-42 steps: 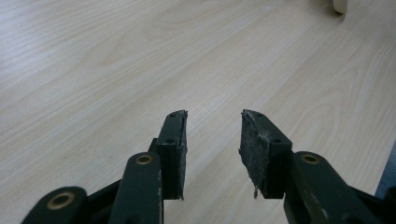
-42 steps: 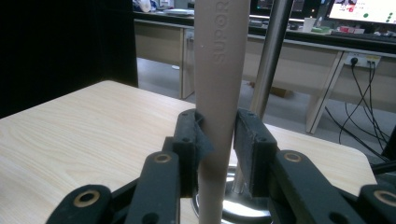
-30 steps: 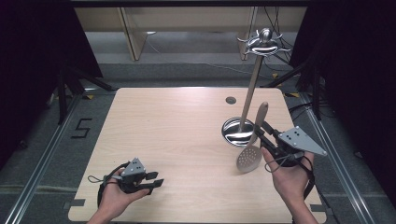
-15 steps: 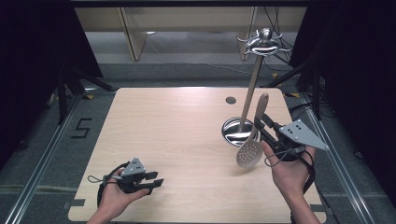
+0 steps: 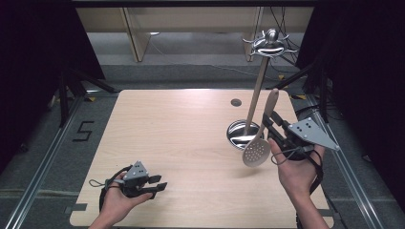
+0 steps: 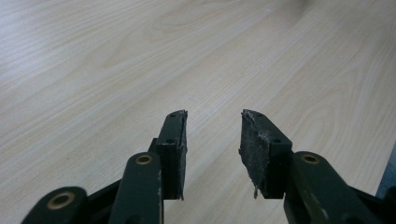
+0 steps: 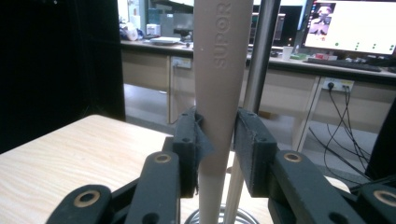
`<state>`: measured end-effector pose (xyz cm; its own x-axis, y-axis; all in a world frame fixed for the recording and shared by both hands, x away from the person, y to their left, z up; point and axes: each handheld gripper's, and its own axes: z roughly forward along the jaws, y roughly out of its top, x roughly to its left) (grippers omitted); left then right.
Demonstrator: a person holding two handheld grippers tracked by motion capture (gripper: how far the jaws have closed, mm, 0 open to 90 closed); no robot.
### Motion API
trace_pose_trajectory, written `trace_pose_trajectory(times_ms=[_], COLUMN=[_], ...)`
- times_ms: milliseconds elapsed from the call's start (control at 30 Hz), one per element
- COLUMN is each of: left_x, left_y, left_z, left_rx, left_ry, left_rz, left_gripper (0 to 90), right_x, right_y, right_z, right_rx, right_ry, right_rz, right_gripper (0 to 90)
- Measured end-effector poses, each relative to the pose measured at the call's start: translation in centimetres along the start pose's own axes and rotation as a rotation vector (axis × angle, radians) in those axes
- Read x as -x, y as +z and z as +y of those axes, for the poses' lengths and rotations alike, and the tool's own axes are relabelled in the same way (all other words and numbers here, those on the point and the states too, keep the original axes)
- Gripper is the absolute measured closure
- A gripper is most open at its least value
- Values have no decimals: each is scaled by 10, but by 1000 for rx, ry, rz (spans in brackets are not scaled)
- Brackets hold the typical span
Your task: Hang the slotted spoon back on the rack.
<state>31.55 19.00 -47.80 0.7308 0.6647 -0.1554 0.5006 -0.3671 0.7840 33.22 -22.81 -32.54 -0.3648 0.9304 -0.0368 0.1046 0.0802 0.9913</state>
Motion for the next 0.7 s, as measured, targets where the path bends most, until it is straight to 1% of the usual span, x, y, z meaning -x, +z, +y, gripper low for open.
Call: trace_pose_trajectory(times_ms=[100, 133, 200, 233, 267, 300, 367, 400, 467, 500, 533, 600, 633, 700], left_x=[0, -2, -2, -2, -1, -1, -1, -1, -1, -1, -1, -1, -1, -1], left_y=[0, -2, -2, -2, -1, -1, -1, -1, -2, -2, -2, -1, -1, -2], left_z=[0, 0, 0, 0, 0, 0, 0, 0, 0, 0, 0, 0, 0, 0], left_rx=[-3, -24, -23, -22, -10, -11, -11, -11, -12, -12, -12, -12, -12, -12], left_ry=[0, 23, 21, 20, 9, 9, 10, 10, 10, 11, 10, 10, 12, 11], left_rz=[1, 11, 10, 10, 4, 4, 4, 4, 4, 4, 4, 4, 4, 3], left_gripper=[603, 602, 603, 602, 602, 602, 602, 602, 602, 602, 602, 602, 602, 602], right_x=[-1, 0, -1, -1, 0, -1, -2, -1, -2, -1, -2, -2, -3, -3], right_y=[0, 1, 1, 1, 2, 3, 3, 4, 4, 5, 5, 6, 6, 8], right_z=[2, 3, 4, 5, 5, 6, 8, 9, 10, 11, 12, 14, 14, 16], right_rx=[3, 7, 6, 8, 14, 11, 10, 15, 12, 18, 17, 22, 14, 14], right_ry=[10, 3, 12, 9, -3, 11, 15, 1, 8, -7, 3, -1, 13, 10], right_rz=[-14, -30, -28, -41, -46, -46, -68, -74, -79, -82, -88, -93, -100, -101], right_gripper=[714, 714, 714, 714, 714, 714, 713, 713, 713, 713, 713, 713, 713, 713])
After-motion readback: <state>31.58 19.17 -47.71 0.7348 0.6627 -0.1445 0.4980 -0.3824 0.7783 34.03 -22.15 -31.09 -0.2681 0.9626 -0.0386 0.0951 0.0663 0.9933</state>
